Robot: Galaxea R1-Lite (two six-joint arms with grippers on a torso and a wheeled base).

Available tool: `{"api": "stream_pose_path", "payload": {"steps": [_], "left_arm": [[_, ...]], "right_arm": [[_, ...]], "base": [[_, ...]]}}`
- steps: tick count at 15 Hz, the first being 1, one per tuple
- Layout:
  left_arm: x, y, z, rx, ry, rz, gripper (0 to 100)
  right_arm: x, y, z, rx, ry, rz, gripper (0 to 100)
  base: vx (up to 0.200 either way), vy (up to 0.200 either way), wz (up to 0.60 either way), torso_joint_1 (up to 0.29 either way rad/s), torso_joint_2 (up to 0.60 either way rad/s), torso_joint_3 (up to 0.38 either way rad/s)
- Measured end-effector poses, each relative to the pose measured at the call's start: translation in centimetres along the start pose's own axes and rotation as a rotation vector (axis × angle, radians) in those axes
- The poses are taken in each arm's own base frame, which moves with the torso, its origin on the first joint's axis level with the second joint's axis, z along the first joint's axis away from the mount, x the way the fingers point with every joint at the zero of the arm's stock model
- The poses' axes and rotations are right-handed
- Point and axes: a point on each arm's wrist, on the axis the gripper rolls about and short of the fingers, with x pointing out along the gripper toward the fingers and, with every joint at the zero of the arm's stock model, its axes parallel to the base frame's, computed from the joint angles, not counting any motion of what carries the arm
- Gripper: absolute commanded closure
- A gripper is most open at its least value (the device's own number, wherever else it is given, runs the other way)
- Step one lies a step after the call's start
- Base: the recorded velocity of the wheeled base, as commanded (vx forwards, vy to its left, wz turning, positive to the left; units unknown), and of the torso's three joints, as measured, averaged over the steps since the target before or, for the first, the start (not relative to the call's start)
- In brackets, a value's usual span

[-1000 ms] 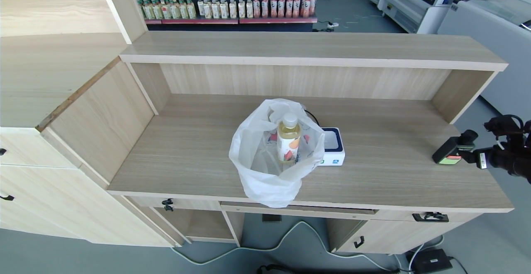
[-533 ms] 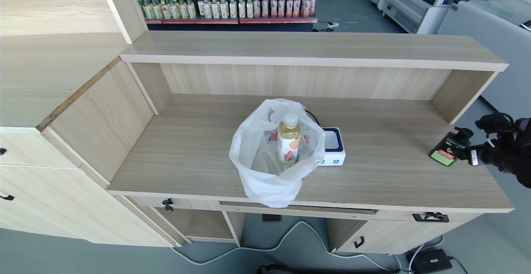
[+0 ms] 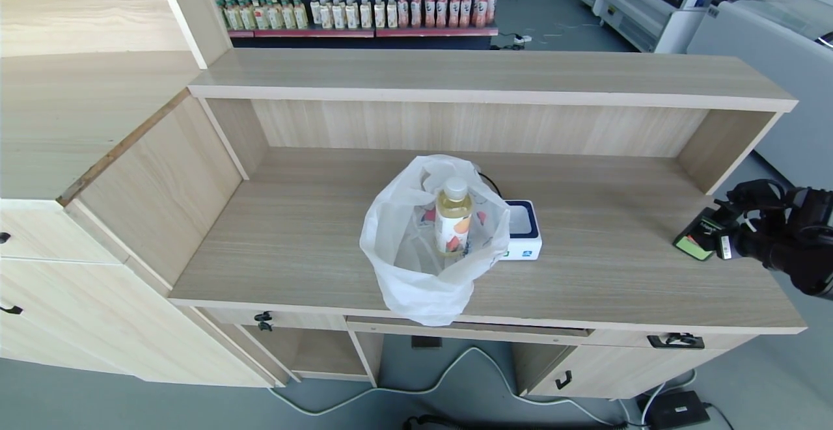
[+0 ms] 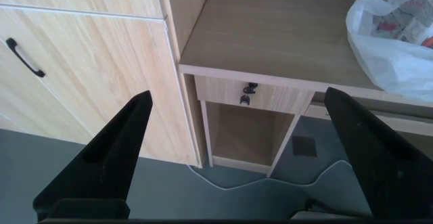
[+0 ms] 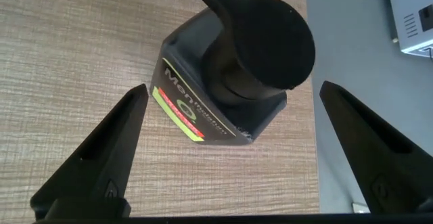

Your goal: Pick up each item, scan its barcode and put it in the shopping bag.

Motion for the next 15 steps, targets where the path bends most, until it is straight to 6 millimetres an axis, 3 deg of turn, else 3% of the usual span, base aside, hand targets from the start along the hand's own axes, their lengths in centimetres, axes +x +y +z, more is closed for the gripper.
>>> {"api": "stream_pose_path", "payload": {"steps": [9,10,15], "left_arm": [[0.0,0.0,0.0,0.000,0.000,0.000,0],[0.0,0.0,0.0,0.000,0.000,0.000,0],[0.0,0.0,0.0,0.000,0.000,0.000,0]], "right_arm": [[1.9,1.7,0.5,0.005,-0.030,0.039,0],[2.1,2.0,0.5,0.006,-0.031,0.044,100],[2.6,2.5,0.1,0.005,-0.024,0.054,100]], "base": [[0.000,0.000,0.00,0.000,0.00,0.000],[0.000,0.000,0.00,0.000,0.00,0.000],[0.000,0.000,0.00,0.000,0.00,0.000]]}}
